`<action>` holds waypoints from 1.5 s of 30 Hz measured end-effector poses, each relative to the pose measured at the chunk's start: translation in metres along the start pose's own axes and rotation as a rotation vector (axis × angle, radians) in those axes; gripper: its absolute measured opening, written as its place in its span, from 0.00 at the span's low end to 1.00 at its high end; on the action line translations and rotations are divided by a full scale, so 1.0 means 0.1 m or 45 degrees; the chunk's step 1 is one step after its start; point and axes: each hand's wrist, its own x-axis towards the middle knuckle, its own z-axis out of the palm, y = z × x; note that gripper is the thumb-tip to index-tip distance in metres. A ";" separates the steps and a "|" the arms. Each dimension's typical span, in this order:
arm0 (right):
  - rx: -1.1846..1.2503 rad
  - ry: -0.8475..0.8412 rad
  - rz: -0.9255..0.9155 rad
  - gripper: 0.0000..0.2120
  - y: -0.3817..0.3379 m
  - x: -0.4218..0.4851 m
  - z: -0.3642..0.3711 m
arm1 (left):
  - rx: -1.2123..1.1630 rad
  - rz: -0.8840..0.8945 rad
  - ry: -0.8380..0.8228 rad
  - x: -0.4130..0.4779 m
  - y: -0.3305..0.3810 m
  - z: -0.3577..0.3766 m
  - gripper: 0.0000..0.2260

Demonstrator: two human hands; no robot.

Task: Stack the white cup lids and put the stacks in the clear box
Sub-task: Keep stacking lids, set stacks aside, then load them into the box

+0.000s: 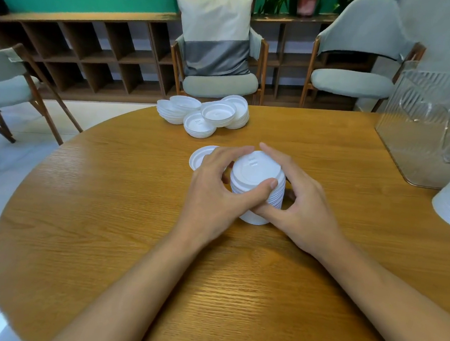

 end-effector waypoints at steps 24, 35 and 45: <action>0.020 0.045 0.087 0.40 -0.05 -0.04 -0.01 | 0.675 -0.040 0.046 0.19 -0.63 -0.34 0.03; -0.075 0.074 0.079 0.37 -0.04 -0.04 -0.02 | 0.005 -0.178 0.202 0.14 -0.29 -0.33 0.07; -0.046 0.071 0.075 0.35 -0.04 -0.02 0.02 | -0.827 -0.431 0.268 0.19 -0.12 -0.42 0.18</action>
